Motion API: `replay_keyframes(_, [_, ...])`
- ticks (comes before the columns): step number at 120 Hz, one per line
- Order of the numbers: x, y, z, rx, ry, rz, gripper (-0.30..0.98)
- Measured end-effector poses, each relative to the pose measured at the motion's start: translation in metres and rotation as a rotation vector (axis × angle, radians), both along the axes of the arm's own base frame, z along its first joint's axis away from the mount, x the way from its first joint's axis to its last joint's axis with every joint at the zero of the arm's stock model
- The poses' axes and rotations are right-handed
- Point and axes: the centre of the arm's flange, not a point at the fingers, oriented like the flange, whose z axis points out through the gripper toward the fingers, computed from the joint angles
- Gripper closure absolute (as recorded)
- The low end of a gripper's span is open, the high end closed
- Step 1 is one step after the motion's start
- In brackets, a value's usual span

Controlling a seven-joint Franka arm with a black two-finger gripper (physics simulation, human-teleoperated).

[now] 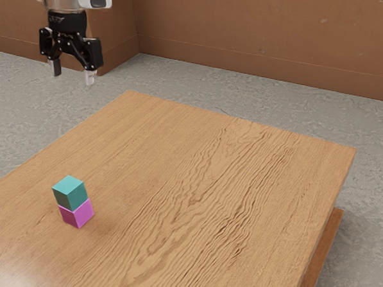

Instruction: Pick up the blue block with one arm, and put the blue block on the table with one arm

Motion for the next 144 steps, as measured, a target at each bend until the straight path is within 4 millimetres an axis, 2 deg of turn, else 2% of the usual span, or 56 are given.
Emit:
replay_keyframes(28, [0.013, 0.006, 0.011, -0.006, -0.118, 0.012, 0.00])
replay_keyframes(32, [0.011, 0.006, 0.030, -0.009, -0.158, 0.013, 0.00])
replay_keyframes(36, [0.002, 0.006, 0.072, -0.011, -0.241, 0.014, 0.00])
replay_keyframes(39, [-0.005, 0.005, 0.094, -0.014, -0.281, 0.014, 0.00])
replay_keyframes(42, [-0.010, 0.004, 0.108, -0.017, -0.305, 0.014, 0.00])
replay_keyframes(47, [-0.016, 0.003, 0.119, -0.022, -0.319, 0.014, 0.00])
replay_keyframes(80, [-0.024, -0.021, 0.125, -0.042, -0.295, -0.024, 0.00])
replay_keyframes(94, [-0.031, -0.036, 0.131, -0.048, -0.298, -0.054, 0.00])
replay_keyframes(98, [-0.040, -0.039, 0.134, -0.043, -0.301, -0.061, 0.00])
replay_keyframes(104, [-0.060, -0.043, 0.126, -0.035, -0.283, -0.069, 0.00])
replay_keyframes(115, [-0.106, -0.036, 0.079, -0.009, -0.221, -0.046, 0.00])
replay_keyframes(121, [-0.121, -0.034, 0.051, 0.016, -0.197, -0.025, 0.00])
replay_keyframes(129, [-0.130, -0.028, 0.019, 0.030, -0.175, -0.005, 0.00])
replay_keyframes(144, [-0.125, 0.005, -0.033, 0.027, -0.149, 0.056, 0.00])
